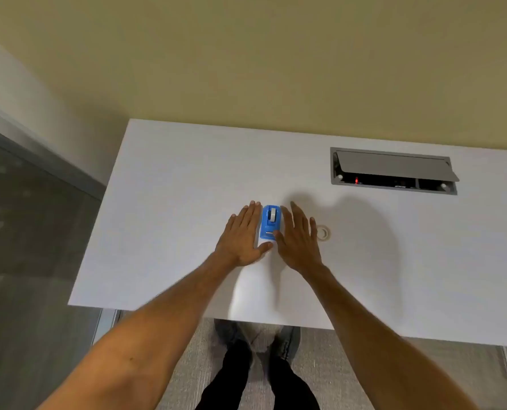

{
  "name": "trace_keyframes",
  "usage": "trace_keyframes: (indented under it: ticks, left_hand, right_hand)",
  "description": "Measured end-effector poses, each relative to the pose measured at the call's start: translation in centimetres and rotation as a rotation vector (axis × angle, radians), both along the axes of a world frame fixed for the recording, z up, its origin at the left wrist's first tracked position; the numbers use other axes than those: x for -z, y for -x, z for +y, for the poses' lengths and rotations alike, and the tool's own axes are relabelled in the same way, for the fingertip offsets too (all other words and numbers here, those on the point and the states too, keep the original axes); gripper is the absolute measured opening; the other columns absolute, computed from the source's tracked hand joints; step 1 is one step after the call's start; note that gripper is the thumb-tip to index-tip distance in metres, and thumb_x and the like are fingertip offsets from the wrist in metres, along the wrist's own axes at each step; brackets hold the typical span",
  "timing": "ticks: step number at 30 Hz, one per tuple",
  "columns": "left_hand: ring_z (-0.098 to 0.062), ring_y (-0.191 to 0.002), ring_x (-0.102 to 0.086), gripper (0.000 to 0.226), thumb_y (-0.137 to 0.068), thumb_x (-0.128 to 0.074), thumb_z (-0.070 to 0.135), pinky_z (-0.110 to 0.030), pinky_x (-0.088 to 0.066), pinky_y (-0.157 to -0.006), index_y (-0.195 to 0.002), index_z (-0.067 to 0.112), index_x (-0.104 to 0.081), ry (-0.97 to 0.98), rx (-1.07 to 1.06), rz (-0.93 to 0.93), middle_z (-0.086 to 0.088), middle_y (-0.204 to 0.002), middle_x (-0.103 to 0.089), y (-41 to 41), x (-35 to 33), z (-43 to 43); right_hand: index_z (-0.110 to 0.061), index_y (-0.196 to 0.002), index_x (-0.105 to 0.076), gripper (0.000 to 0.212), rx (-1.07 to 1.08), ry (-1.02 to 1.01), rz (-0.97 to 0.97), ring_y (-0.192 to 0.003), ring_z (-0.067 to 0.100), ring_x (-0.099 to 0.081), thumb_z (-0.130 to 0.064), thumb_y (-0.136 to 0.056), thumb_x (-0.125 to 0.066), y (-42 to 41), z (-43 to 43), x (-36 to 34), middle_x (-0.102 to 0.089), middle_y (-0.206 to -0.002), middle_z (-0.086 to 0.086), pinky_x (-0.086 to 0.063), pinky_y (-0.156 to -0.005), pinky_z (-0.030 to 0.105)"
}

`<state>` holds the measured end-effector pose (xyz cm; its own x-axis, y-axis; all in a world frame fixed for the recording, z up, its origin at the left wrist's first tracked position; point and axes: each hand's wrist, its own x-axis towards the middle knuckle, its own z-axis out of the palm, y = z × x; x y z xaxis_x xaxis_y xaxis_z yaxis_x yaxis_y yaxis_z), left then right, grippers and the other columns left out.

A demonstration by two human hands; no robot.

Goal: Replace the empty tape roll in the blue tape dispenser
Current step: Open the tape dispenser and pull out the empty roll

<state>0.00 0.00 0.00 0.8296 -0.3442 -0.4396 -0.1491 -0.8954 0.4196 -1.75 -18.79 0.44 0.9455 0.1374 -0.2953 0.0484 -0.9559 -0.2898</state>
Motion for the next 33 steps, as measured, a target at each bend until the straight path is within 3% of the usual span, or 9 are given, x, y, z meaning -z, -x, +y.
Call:
trace_keyframes:
  ticks: [6, 12, 20, 29, 33]
  left_hand:
    - [-0.026, -0.172, 0.01, 0.113, -0.103, -0.057, 0.066, -0.048, -0.003, -0.141, -0.174, 0.012, 0.013, 0.084, 0.009, 0.011, -0.007, -0.184, 0.016, -0.8, 1.9, 0.2]
    - [-0.026, -0.173, 0.005, 0.111, -0.103, -0.062, 0.062, -0.047, -0.007, -0.141, -0.175, 0.011, 0.005, 0.175, 0.008, -0.021, -0.008, -0.185, 0.007, -2.1, 2.9, 0.6]
    - [-0.029, -0.173, -0.001, 0.098, -0.105, -0.064, 0.056, -0.049, -0.011, -0.14, -0.176, 0.016, -0.009, 0.232, -0.006, -0.064, -0.01, -0.185, -0.007, -2.5, 3.9, 0.2]
    - [-0.03, -0.173, 0.003, 0.095, -0.105, -0.063, 0.056, -0.053, -0.011, -0.14, -0.175, 0.018, -0.013, 0.22, -0.039, -0.023, -0.01, -0.185, -0.007, -2.6, 3.8, 0.0]
    - [-0.031, -0.173, 0.008, 0.102, -0.097, -0.046, 0.072, -0.054, -0.008, -0.14, -0.176, 0.018, -0.01, 0.191, -0.045, 0.003, -0.011, -0.185, -0.004, -2.5, 3.4, -0.2]
  right_hand:
    - [-0.017, -0.166, -0.029, 0.059, 0.05, -0.14, -0.052, -0.163, 0.029, -0.027, -0.03, -0.112, -0.048, 0.4, -0.5, 1.8, -0.024, -0.176, 0.01, -0.021, -0.133, 0.058]
    - [-0.013, -0.157, -0.043, 0.051, 0.072, -0.251, -0.146, -0.154, 0.028, -0.041, -0.022, -0.109, -0.056, -1.6, -0.1, 2.4, -0.043, -0.165, 0.01, -0.034, -0.128, 0.05]
    - [-0.017, -0.15, -0.05, 0.048, 0.089, -0.256, -0.089, -0.153, 0.028, -0.041, -0.021, -0.103, -0.061, -3.3, 0.6, 3.6, -0.04, -0.166, 0.006, -0.036, -0.126, 0.05]
    - [-0.019, -0.145, -0.056, 0.042, 0.099, -0.25, -0.076, -0.141, 0.026, -0.053, -0.029, -0.105, -0.064, -4.4, 0.0, 4.0, -0.05, -0.157, 0.005, -0.043, -0.116, 0.044]
    - [-0.019, -0.145, -0.06, 0.045, 0.074, -0.241, -0.076, -0.141, 0.023, -0.052, -0.035, -0.103, -0.067, -4.7, -0.2, 3.9, -0.049, -0.158, 0.002, -0.044, -0.114, 0.043]
